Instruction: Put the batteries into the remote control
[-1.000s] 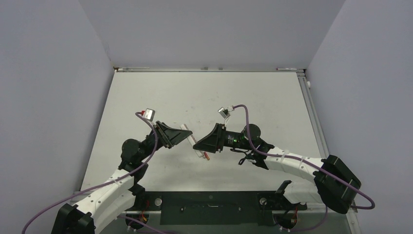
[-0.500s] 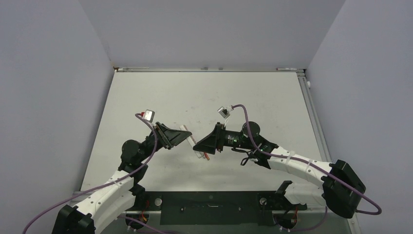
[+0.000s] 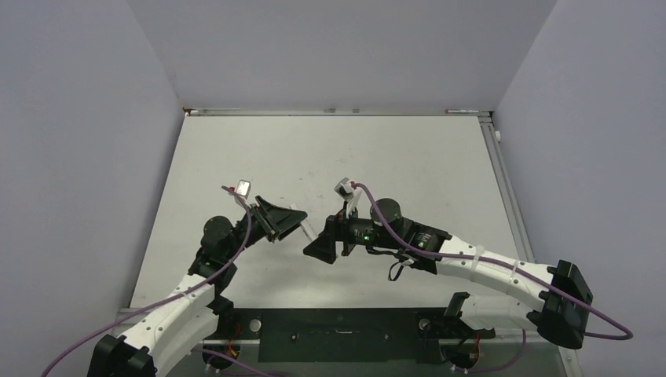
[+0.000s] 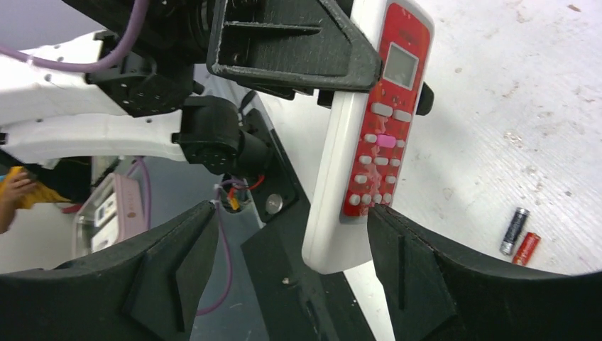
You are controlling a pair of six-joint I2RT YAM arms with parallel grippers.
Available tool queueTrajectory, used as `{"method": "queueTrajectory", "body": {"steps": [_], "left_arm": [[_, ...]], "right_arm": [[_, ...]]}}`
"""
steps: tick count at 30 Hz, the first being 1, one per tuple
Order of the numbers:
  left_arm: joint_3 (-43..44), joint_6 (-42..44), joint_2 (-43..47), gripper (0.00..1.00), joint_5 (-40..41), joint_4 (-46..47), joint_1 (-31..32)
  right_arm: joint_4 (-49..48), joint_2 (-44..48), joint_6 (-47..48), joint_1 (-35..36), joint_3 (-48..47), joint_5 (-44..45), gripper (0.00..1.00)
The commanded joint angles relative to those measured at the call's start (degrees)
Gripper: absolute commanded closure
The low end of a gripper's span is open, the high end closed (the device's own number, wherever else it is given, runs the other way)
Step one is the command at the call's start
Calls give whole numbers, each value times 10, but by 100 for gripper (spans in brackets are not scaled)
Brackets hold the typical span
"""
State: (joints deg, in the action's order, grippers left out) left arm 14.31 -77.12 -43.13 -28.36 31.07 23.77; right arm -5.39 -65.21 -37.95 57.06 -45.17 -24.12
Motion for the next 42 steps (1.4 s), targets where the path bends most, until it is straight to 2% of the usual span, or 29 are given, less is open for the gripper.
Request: {"method": "queueTrajectory", "body": {"steps": [1, 9, 14, 29, 34, 41, 42], "left_arm": [[31, 3, 0, 100, 2, -47, -17], [32, -11, -7, 100, -10, -96, -38], [28, -19, -5, 100, -13, -123, -45], [21, -29, -12, 100, -21, -145, -51], [21, -32, -18, 100, -25, -144, -51], [23, -34, -19, 100, -27, -145, -51], [23, -34, -19, 100, -27, -146, -51]], "right_arm": [[79, 3, 72, 34, -42, 115, 25], [147, -47, 113, 102, -90, 273, 29], [157, -78, 119, 131, -108, 325, 35], [150, -123, 115, 149, -130, 387, 61], [159, -139, 115, 156, -142, 394, 67], [184, -168, 117, 172, -164, 431, 68], [187, -170, 117, 175, -167, 433, 71]]}}
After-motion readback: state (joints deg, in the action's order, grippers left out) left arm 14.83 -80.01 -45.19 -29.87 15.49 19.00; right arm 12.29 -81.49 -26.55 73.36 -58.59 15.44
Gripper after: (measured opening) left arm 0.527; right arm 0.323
